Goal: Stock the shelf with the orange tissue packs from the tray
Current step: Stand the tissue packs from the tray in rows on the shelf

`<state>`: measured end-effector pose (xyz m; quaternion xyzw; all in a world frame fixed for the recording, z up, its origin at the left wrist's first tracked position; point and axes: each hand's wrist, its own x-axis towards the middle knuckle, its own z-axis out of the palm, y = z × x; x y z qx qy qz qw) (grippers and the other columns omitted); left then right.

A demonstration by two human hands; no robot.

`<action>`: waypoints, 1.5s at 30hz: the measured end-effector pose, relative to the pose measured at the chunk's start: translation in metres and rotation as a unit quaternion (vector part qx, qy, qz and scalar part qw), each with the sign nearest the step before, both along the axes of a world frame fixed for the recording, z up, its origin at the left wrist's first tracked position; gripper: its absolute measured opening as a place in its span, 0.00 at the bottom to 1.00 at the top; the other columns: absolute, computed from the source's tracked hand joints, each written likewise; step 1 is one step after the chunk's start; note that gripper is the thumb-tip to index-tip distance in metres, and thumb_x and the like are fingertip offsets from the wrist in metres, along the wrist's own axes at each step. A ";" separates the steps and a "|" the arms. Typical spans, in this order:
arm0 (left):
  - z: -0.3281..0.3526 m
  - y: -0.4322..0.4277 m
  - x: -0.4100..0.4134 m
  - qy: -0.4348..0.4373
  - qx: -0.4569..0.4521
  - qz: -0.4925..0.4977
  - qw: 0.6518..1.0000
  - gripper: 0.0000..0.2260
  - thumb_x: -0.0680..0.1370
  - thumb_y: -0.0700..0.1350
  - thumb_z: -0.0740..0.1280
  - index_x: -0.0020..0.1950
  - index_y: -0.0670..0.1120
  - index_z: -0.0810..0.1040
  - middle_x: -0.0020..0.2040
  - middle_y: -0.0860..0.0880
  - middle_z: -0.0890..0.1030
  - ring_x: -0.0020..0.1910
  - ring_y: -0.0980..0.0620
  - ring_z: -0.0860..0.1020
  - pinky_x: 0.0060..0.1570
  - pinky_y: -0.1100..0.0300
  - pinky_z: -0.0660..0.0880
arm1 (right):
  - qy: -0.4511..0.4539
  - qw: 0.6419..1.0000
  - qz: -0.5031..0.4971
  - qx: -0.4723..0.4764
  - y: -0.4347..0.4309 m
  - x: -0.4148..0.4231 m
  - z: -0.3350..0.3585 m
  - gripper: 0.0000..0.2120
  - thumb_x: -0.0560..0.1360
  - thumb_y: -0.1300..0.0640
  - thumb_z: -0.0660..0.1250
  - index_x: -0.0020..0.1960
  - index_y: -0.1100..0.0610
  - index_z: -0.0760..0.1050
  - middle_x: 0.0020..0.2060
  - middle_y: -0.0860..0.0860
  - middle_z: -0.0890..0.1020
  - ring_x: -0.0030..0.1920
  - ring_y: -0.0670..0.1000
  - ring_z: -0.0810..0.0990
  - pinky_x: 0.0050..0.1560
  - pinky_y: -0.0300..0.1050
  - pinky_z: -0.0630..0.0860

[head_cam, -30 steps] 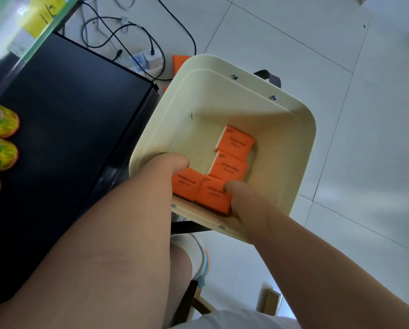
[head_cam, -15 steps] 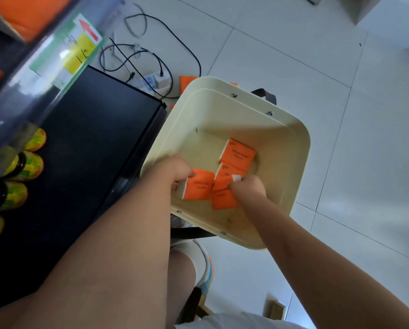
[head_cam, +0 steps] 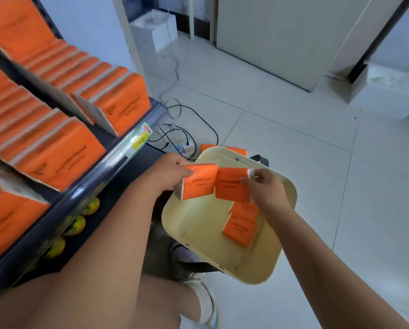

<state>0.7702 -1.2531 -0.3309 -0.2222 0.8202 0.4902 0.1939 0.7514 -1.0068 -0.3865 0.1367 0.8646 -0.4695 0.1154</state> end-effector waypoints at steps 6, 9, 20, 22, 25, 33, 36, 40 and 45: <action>0.069 -0.010 0.018 0.069 0.016 0.027 0.997 0.09 0.80 0.39 0.70 0.60 0.44 0.79 0.57 0.44 0.84 0.55 0.46 0.83 0.57 0.43 0.82 | 0.082 0.992 -0.001 -0.093 -0.005 -0.016 0.066 0.13 0.74 0.48 0.74 0.56 0.52 0.80 0.48 0.48 0.83 0.50 0.51 0.82 0.49 0.47 0.78; 0.100 -0.019 0.026 0.110 0.003 0.046 0.993 0.12 0.80 0.39 0.71 0.63 0.44 0.79 0.57 0.44 0.84 0.55 0.47 0.84 0.57 0.44 0.82 | 0.109 0.982 0.018 -0.151 -0.013 -0.019 0.102 0.10 0.75 0.52 0.74 0.53 0.53 0.78 0.43 0.46 0.81 0.43 0.47 0.79 0.40 0.42 0.73; 0.195 -0.065 0.055 0.210 -0.069 0.146 0.964 0.07 0.79 0.42 0.73 0.56 0.47 0.83 0.51 0.47 0.85 0.50 0.49 0.83 0.45 0.57 0.78 | 0.154 0.946 0.109 -0.264 -0.066 -0.031 0.188 0.12 0.75 0.52 0.75 0.56 0.54 0.80 0.49 0.51 0.85 0.50 0.51 0.84 0.47 0.47 0.79; 0.206 -0.074 0.057 0.222 -0.068 0.154 0.960 0.08 0.78 0.40 0.73 0.57 0.45 0.83 0.51 0.45 0.85 0.51 0.47 0.84 0.45 0.56 0.79 | 0.156 0.938 0.120 -0.285 -0.077 -0.033 0.199 0.10 0.76 0.54 0.74 0.55 0.54 0.80 0.48 0.50 0.85 0.48 0.49 0.84 0.45 0.43 0.77; 0.218 -0.092 0.058 0.244 -0.086 0.164 0.952 0.10 0.77 0.38 0.74 0.58 0.45 0.82 0.53 0.42 0.85 0.51 0.46 0.84 0.50 0.51 0.81 | 0.155 0.926 0.137 -0.315 -0.099 -0.038 0.215 0.08 0.76 0.56 0.74 0.54 0.55 0.80 0.45 0.50 0.85 0.45 0.46 0.84 0.41 0.39 0.76; 0.230 -0.151 0.041 0.258 -0.139 0.252 0.922 0.13 0.76 0.37 0.74 0.60 0.43 0.80 0.51 0.46 0.81 0.47 0.48 0.81 0.51 0.48 0.83 | 0.142 0.908 0.171 -0.356 -0.174 -0.071 0.238 0.10 0.77 0.56 0.73 0.57 0.56 0.80 0.47 0.51 0.86 0.44 0.46 0.86 0.37 0.34 0.78; 0.235 -0.178 0.018 0.271 -0.167 0.285 0.904 0.12 0.77 0.39 0.74 0.60 0.44 0.80 0.51 0.46 0.81 0.46 0.47 0.82 0.50 0.48 0.84 | 0.144 0.900 0.167 -0.375 -0.202 -0.087 0.244 0.09 0.78 0.58 0.72 0.57 0.57 0.79 0.47 0.51 0.86 0.43 0.46 0.86 0.37 0.34 0.78; 0.243 -0.211 -0.018 0.278 -0.230 0.291 0.886 0.14 0.71 0.45 0.76 0.55 0.48 0.81 0.47 0.48 0.81 0.50 0.42 0.84 0.54 0.44 0.82 | 0.144 0.893 0.165 -0.394 -0.233 -0.108 0.249 0.11 0.78 0.57 0.72 0.59 0.58 0.78 0.48 0.52 0.86 0.38 0.42 0.86 0.34 0.34 0.79; 0.252 -0.237 -0.056 0.266 -0.369 0.226 0.861 0.07 0.75 0.43 0.74 0.52 0.47 0.82 0.47 0.46 0.84 0.47 0.45 0.83 0.51 0.51 0.80 | 0.142 0.894 0.178 -0.385 -0.264 -0.130 0.245 0.12 0.78 0.55 0.72 0.59 0.56 0.78 0.48 0.51 0.86 0.39 0.43 0.86 0.34 0.36 0.79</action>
